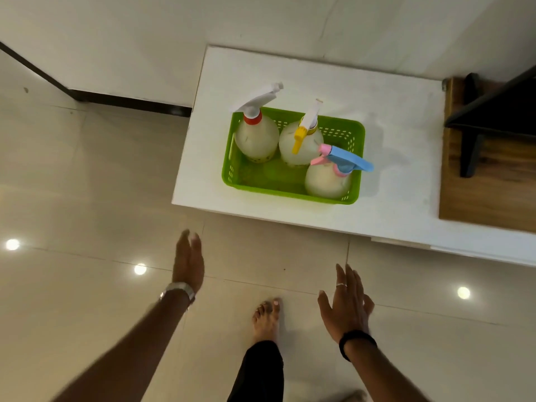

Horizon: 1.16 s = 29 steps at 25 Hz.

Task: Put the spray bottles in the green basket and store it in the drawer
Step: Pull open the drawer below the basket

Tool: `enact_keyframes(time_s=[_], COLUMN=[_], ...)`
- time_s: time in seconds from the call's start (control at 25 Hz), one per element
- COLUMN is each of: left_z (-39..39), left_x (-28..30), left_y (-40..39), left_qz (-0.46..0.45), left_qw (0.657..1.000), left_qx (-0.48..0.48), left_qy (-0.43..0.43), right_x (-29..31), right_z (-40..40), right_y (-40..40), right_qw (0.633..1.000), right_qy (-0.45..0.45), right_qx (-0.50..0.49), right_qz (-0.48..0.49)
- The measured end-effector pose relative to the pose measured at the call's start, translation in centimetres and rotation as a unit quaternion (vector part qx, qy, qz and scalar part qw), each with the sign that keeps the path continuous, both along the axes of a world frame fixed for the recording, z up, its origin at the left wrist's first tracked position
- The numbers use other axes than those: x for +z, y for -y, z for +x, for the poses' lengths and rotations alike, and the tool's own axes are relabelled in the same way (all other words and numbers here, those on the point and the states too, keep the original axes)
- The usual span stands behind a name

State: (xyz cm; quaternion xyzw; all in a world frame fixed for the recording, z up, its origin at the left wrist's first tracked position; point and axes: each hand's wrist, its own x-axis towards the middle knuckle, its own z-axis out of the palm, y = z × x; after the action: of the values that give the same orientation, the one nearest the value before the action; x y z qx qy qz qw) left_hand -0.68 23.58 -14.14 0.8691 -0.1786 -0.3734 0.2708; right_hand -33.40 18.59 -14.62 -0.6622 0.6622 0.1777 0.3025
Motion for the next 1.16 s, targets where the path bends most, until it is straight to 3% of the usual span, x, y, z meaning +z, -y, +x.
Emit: enact_keyframes(time_s=[0.04, 0.08, 0.12, 0.16, 0.2, 0.28, 0.36, 0.48, 0.64, 0.76, 0.84, 0.92, 0.96, 1.04, 1.12, 1.16], left_z=[-0.1, -1.8, -2.0, -4.5, -9.2, -15.3, -14.4, -15.0, -15.8, -12.0, -5.4, -3.8, -3.2, -5.5, -8.5, -9.1], left_x=[-1.0, -1.9, -3.1, -6.4, -9.5, -12.4, -12.6, -11.7, -11.1, -11.4, -9.1, -5.9, -4.3, -1.5, -1.1, -1.2], left_y=[1.4, 2.3, 2.4, 1.2, -0.6, -2.8, -2.7, -2.0, -2.2, -2.1, -0.4, -0.8, -1.7, -1.7, -2.4, -2.7], left_qz=[0.018, 0.057, 0.137, 0.161, 0.219, 0.299, 0.275, 0.300, 0.322, 0.283, 0.256, 0.168, 0.076, -0.015, 0.021, 0.055], left_qw=[1.000, 0.996, 0.971, 0.972, 0.949, 0.922, 0.913, 0.911, 0.893, 0.887, 0.908, 0.928, 0.926, 0.865, 0.806, 0.795], left_qx=[0.007, -0.047, -0.155, -0.173, -0.211, -0.226, -0.297, -0.282, -0.305, -0.361, -0.330, -0.309, -0.303, -0.434, -0.538, -0.551], left_qy=[0.001, 0.044, 0.118, -0.001, -0.081, -0.098, -0.045, -0.024, -0.079, -0.048, 0.040, 0.119, 0.213, 0.252, 0.244, 0.248], right_x=[-0.8, -1.5, -2.2, -2.6, -3.0, -3.3, -2.8, -1.6, -0.4, -0.1, -0.1, -0.2, -0.3, -0.4, -0.3, -0.1], right_z=[0.7, 1.2, 1.7, 2.1, 2.2, 2.1, 1.6, 1.1, 0.7, -0.1, -0.2, 0.0, 0.3, 1.1, 1.4, 1.4], right_y=[0.8, 1.6, 2.5, 3.2, 3.7, 4.2, 4.1, 4.0, 3.9, 3.0, 2.5, 2.1, 2.0, 1.5, 1.0, 0.9], right_qw=[1.000, 1.000, 1.000, 0.999, 0.999, 0.997, 0.992, 0.985, 0.982, 0.977, 0.975, 0.977, 0.979, 0.981, 0.982, 0.983], right_qy=[0.002, 0.000, -0.005, -0.010, -0.015, -0.019, -0.015, 0.003, 0.004, 0.016, 0.023, 0.016, 0.005, -0.024, -0.036, -0.038], right_qx=[0.006, 0.009, 0.008, 0.005, 0.005, 0.033, 0.078, 0.115, 0.137, 0.154, 0.161, 0.152, 0.151, 0.161, 0.166, 0.168], right_qz=[-0.008, -0.017, -0.026, -0.035, -0.042, -0.066, -0.101, -0.125, -0.132, -0.144, -0.152, -0.146, -0.135, -0.102, -0.078, -0.070])
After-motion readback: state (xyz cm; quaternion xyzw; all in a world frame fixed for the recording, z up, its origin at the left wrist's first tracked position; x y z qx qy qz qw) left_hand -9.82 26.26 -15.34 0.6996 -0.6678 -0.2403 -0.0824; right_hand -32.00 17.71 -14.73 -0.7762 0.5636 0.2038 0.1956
